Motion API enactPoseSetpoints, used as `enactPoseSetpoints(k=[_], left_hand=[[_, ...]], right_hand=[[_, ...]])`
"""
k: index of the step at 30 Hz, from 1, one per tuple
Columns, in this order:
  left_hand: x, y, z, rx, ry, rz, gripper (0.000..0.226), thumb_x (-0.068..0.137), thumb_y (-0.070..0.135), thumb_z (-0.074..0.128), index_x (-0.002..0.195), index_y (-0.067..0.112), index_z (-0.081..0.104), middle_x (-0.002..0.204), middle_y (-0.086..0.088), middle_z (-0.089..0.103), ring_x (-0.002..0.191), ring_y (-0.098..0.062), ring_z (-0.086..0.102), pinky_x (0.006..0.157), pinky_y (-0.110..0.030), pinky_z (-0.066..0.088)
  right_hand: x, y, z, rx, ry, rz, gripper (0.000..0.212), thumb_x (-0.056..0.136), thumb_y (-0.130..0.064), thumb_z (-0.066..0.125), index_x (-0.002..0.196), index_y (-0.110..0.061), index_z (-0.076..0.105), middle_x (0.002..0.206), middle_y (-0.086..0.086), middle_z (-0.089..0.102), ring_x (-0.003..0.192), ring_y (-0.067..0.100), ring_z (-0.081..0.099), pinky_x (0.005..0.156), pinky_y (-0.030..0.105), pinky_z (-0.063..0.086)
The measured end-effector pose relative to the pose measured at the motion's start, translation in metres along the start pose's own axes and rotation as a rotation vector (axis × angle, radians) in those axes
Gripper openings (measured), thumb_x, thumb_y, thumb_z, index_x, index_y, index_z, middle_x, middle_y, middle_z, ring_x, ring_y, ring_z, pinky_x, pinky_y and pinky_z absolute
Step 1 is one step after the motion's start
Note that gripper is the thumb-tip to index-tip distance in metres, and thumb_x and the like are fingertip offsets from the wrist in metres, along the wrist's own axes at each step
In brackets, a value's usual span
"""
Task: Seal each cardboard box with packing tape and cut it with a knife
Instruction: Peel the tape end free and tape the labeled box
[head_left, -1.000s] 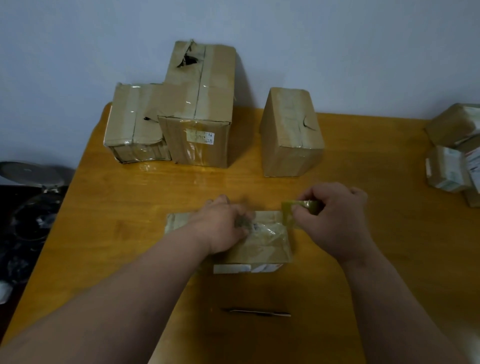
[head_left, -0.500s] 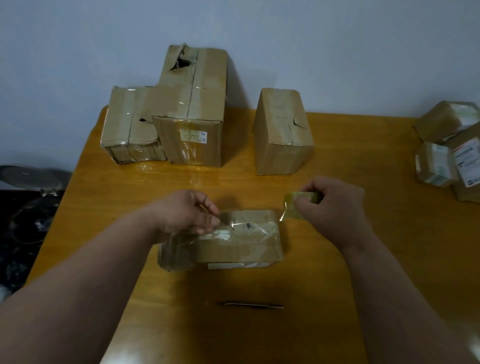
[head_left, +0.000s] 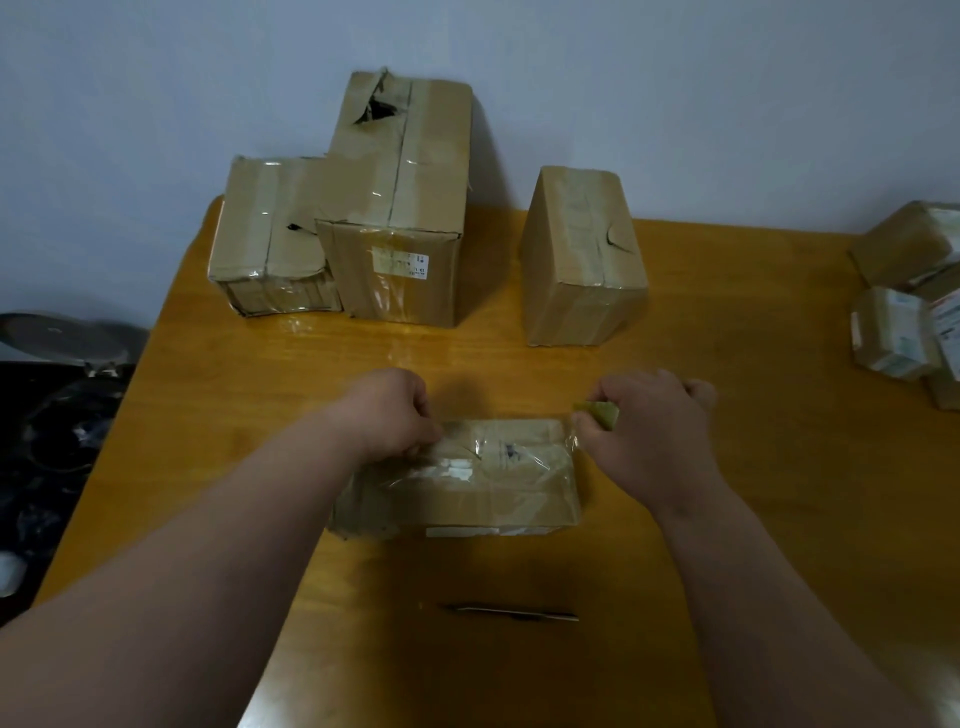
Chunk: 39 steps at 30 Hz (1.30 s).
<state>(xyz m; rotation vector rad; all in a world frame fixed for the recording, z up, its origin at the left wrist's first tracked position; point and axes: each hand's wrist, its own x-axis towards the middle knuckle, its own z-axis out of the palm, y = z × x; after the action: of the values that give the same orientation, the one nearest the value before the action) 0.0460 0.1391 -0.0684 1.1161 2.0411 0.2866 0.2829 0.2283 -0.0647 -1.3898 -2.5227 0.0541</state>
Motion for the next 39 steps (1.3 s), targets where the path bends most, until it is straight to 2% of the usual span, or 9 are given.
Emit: enactPoseSetpoints(k=[9,14,18,21,24,27,30,35,39], left_hand=[[0.002,-0.014,0.026,0.206,0.224,0.041,0.025,0.084,0.04,0.068,0.077,0.028,0.048,0.074,0.008,0.059,0.068,-0.01,0.054,0.05,-0.026,0.036],[0.002,-0.02,0.022,0.361,0.298,-0.05,0.049,0.072,0.073,0.062,0.087,0.03,0.042,0.073,0.009,0.056,0.07,-0.017,0.057,0.052,-0.028,0.041],[-0.001,-0.036,0.017,0.463,0.316,-0.087,0.077,0.063,0.09,0.05,0.118,0.035,0.053,0.109,0.003,0.058,0.11,-0.024,0.053,0.084,-0.041,0.045],[-0.001,-0.047,0.017,0.16,0.235,-0.104,0.058,0.07,0.072,0.068,0.118,0.04,0.06,0.127,0.001,0.048,0.125,-0.026,0.041,0.1,-0.045,0.038],[-0.001,-0.059,0.007,-0.432,0.025,-0.09,0.025,0.079,0.026,0.08,0.101,0.034,0.069,0.111,0.005,0.062,0.107,-0.02,0.059,0.08,-0.028,0.049],[-0.003,-0.068,-0.007,-0.507,-0.148,-0.072,0.034,0.08,0.006,0.076,0.101,0.032,0.071,0.112,0.002,0.067,0.102,-0.016,0.062,0.078,-0.026,0.048],[0.0,-0.063,-0.016,-0.415,-0.215,-0.053,0.04,0.083,0.012,0.074,0.109,0.04,0.067,0.123,0.004,0.061,0.106,-0.013,0.057,0.081,-0.026,0.045],[0.003,-0.016,0.019,0.39,-0.047,0.096,0.069,0.079,0.076,0.051,0.137,0.038,0.044,0.139,0.007,0.053,0.129,-0.019,0.046,0.113,-0.045,0.026],[0.008,-0.007,0.033,0.385,-0.064,0.022,0.072,0.071,0.084,0.051,0.123,0.034,0.05,0.125,0.009,0.059,0.119,-0.017,0.051,0.106,-0.044,0.027]], right_hand=[[-0.002,0.004,0.013,-0.018,-0.017,0.039,0.012,0.073,-0.036,0.075,0.074,-0.027,0.067,0.074,-0.008,0.067,0.08,0.021,0.059,0.08,0.035,0.02],[0.0,0.005,0.015,-0.04,-0.015,0.024,0.014,0.071,-0.035,0.077,0.072,-0.028,0.066,0.071,-0.008,0.065,0.075,0.021,0.058,0.077,0.034,0.019],[0.002,0.006,0.016,-0.032,-0.057,0.053,0.013,0.074,-0.039,0.073,0.076,-0.028,0.067,0.077,-0.008,0.066,0.082,0.021,0.057,0.081,0.036,0.019],[0.003,0.006,0.019,-0.024,-0.094,0.063,0.015,0.078,-0.044,0.068,0.082,-0.029,0.067,0.083,-0.009,0.068,0.087,0.018,0.056,0.084,0.036,0.018],[0.004,0.008,0.021,-0.006,-0.083,0.06,0.015,0.077,-0.044,0.069,0.081,-0.03,0.066,0.083,-0.009,0.068,0.087,0.019,0.056,0.084,0.036,0.019],[0.004,0.009,0.022,-0.001,-0.101,0.056,0.016,0.077,-0.046,0.068,0.082,-0.03,0.066,0.084,-0.01,0.068,0.088,0.018,0.057,0.083,0.035,0.018],[0.005,0.008,0.024,0.007,-0.123,0.045,0.017,0.077,-0.046,0.067,0.084,-0.031,0.067,0.087,-0.01,0.068,0.09,0.018,0.057,0.084,0.035,0.017],[0.005,0.009,0.026,0.019,-0.131,0.028,0.015,0.076,-0.046,0.066,0.081,-0.032,0.066,0.084,-0.012,0.066,0.088,0.018,0.057,0.081,0.035,0.017],[0.004,0.008,0.026,0.013,-0.127,0.023,0.018,0.072,-0.047,0.064,0.079,-0.031,0.067,0.083,-0.011,0.068,0.087,0.019,0.059,0.08,0.034,0.018]])
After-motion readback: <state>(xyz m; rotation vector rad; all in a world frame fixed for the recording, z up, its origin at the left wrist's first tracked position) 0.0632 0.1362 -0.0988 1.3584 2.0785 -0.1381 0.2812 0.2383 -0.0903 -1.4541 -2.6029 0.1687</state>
